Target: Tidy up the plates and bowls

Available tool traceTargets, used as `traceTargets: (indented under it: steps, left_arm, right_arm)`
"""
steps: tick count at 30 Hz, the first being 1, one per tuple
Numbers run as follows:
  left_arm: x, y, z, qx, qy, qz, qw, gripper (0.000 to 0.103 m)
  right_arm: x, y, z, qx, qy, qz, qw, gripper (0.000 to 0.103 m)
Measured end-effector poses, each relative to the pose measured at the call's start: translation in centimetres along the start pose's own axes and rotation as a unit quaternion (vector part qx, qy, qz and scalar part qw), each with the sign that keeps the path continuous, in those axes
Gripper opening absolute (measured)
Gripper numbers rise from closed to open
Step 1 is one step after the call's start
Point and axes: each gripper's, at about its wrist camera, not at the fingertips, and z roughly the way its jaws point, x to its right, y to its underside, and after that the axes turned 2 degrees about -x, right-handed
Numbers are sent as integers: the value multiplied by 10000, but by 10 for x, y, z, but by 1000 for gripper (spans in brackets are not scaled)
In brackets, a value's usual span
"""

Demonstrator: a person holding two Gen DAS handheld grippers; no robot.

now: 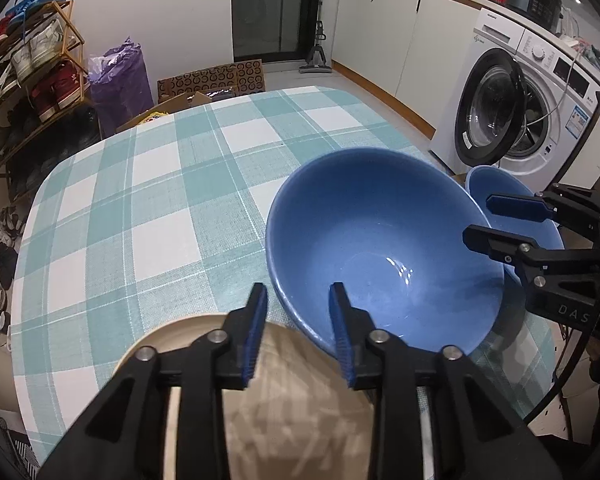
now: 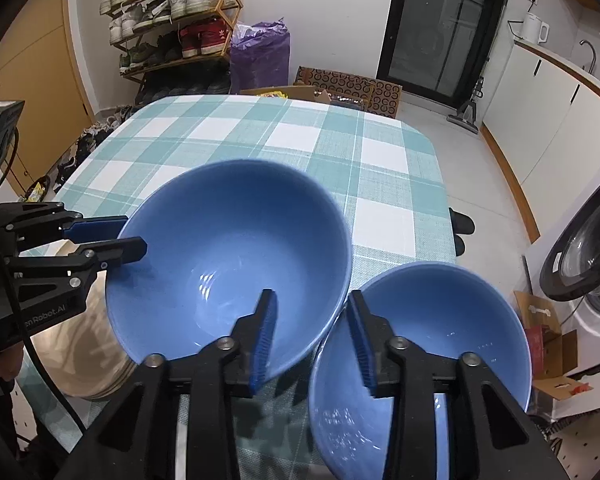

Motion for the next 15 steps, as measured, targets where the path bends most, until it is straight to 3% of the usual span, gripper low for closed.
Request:
traceTargets:
  steps: [1,6,9,12,15]
  left_arm:
    - [-1,0,-1,23,-2,-18,10000,42]
    - [-3,1,-6,95,10,-72,9999,51]
    - [-4,1,-7,107,2,-113,9999,55]
    - [-6,1,-8,136,-26,-228,9996,82]
    - [-8,1,-13,250,33,-296,9992,91]
  right_arm:
    - [1,0,-1,28,9,12,10000,48]
    - [6,1,-4,94,-12,64,9999,56]
    - [9,3,-8,212,-128,124,9996,74]
    - [11,3,-13,325,-203,147,9992,82]
    - [12,3,-18,442,-327,175,9983,88]
